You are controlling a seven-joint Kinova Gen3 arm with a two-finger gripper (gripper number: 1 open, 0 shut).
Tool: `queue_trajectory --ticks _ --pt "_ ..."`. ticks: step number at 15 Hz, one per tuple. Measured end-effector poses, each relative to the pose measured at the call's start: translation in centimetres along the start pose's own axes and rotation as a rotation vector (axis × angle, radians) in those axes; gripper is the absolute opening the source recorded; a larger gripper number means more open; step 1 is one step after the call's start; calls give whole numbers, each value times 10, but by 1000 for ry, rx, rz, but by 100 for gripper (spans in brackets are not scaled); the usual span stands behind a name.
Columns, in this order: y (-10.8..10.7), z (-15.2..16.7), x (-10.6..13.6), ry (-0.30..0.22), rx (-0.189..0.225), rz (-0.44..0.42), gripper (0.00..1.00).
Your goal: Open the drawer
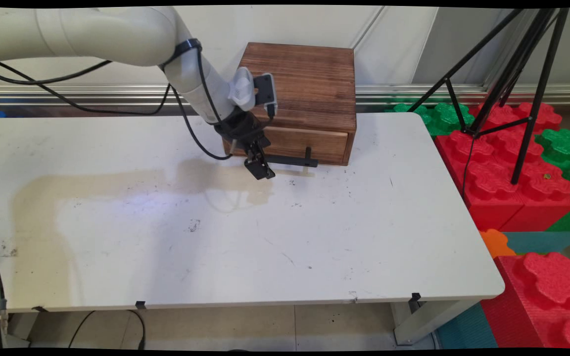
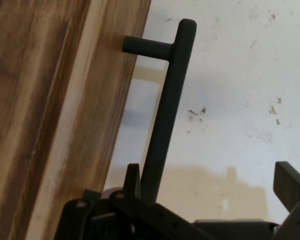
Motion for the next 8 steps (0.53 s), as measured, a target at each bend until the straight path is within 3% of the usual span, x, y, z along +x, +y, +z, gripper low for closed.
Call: queue_trajectory --ticks 8 --pt "-6 22 4 -30 -5 62 100"
